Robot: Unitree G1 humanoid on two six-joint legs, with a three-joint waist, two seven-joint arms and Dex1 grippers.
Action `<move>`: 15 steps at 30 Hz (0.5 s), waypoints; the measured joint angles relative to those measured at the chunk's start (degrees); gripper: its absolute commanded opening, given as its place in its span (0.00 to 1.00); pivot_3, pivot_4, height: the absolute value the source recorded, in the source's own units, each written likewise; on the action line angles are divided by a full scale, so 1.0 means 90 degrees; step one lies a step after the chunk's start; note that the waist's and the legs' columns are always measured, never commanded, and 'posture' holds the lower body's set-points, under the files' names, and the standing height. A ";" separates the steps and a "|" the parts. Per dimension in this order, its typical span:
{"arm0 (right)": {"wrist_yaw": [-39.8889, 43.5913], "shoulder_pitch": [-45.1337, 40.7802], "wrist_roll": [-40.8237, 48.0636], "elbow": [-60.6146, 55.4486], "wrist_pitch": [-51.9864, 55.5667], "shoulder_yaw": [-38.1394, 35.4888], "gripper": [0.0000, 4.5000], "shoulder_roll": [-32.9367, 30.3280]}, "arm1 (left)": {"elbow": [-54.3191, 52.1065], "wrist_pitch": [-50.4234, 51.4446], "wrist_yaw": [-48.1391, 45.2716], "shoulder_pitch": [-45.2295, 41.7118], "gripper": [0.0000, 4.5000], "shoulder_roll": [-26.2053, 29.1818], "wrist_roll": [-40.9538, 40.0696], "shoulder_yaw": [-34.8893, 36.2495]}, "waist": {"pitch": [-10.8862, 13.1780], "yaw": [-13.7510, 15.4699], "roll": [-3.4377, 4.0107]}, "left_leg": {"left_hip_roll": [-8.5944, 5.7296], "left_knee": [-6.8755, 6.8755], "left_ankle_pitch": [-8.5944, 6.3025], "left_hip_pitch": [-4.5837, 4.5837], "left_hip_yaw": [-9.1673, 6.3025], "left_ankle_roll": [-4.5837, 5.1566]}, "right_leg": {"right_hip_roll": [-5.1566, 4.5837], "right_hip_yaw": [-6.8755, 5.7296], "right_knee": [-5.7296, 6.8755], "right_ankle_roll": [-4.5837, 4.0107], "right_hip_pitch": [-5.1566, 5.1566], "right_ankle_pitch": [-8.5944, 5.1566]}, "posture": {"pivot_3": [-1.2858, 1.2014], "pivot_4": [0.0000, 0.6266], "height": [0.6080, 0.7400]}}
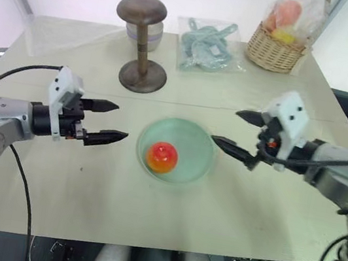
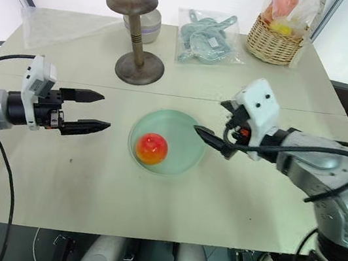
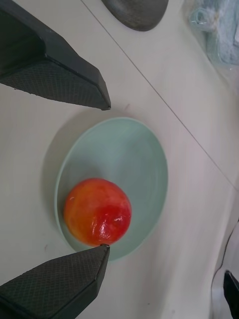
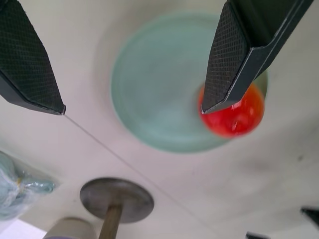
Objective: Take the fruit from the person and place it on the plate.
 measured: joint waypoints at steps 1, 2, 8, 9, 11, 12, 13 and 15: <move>0.0122 0.0144 -0.0010 -0.0015 -0.0119 -0.0064 0.99 -0.0156 | 0.0021 -0.0010 -0.0032 -0.0003 1.00 0.0000 0.0018 -0.0007 | 0.0000 -0.0005 0.0000 | 0.0000 0.0000 0.0000 0.0000 0.0001 0.0000 | 0.0000 0.0002 0.0000 0.0000 0.0000 0.0000 | 0.52 0.24 1.00; 0.0238 0.0312 -0.0015 -0.0025 -0.0220 -0.0160 0.99 -0.0298 | 0.0022 -0.0029 -0.0068 -0.0005 1.00 0.0005 0.0040 -0.0009 | 0.0000 -0.0001 0.0000 | 0.0000 0.0000 0.0000 0.0000 0.0001 0.0000 | 0.0000 0.0001 0.0000 0.0000 0.0000 0.0000 | 0.52 0.24 1.00; 0.0720 0.1206 -0.0071 -0.0118 -0.0707 -0.0844 0.99 -0.0744 | 0.0059 -0.0142 -0.0294 -0.0019 1.00 0.0093 0.0134 -0.0026 | 0.0000 0.0004 0.0000 | 0.0001 0.0002 0.0000 0.0001 0.0001 0.0000 | 0.0000 0.0002 0.0001 0.0001 0.0002 0.0000 | 0.52 0.24 1.00; 0.0742 0.1298 -0.0080 -0.0157 -0.0761 -0.0870 0.99 -0.0761 | 0.0059 -0.0146 -0.0321 -0.0019 1.00 0.0095 0.0137 -0.0026 | 0.0000 0.0003 0.0000 | 0.0001 0.0001 0.0000 0.0002 0.0001 0.0000 | 0.0000 0.0002 0.0002 0.0001 0.0002 0.0000 | 0.52 0.24 1.00; 0.0768 0.1479 -0.0110 -0.0239 -0.0866 -0.0885 0.99 -0.0791 | 0.0059 -0.0151 -0.0376 -0.0020 1.00 0.0098 0.0149 -0.0028 | 0.0000 0.0008 0.0000 | 0.0002 0.0002 0.0000 0.0002 0.0001 0.0000 | 0.0001 0.0002 0.0003 0.0001 0.0002 0.0000 | 0.52 0.24 1.00; 0.0768 0.1551 -0.0119 -0.0269 -0.0897 -0.0886 0.99 -0.0791 | 0.0059 -0.0151 -0.0395 -0.0020 1.00 0.0102 0.0161 -0.0030 | 0.0000 0.0008 0.0000 | 0.0002 0.0002 0.0000 0.0002 0.0001 0.0000 | 0.0001 0.0002 0.0003 0.0001 0.0002 0.0000 | 0.52 0.24 1.00; 0.0768 0.1612 -0.0119 -0.0302 -0.0920 -0.0886 0.99 -0.0791 | 0.0059 -0.0151 -0.0411 -0.0020 1.00 0.0104 0.0168 -0.0031 | 0.0000 0.0008 0.0000 | 0.0002 0.0002 0.0000 0.0002 0.0001 0.0000 | 0.0001 0.0002 0.0003 0.0001 0.0002 0.0000 | 0.52 0.24 1.00; 0.0770 0.1705 -0.0113 -0.0359 -0.0961 -0.0890 0.99 -0.0792 | 0.0059 -0.0152 -0.0429 -0.0020 1.00 0.0108 0.0181 -0.0032 | 0.0000 0.0009 0.0000 | 0.0002 0.0003 0.0000 0.0003 0.0001 0.0000 | 0.0001 0.0002 0.0003 0.0001 0.0003 0.0000 | 0.52 0.24 1.00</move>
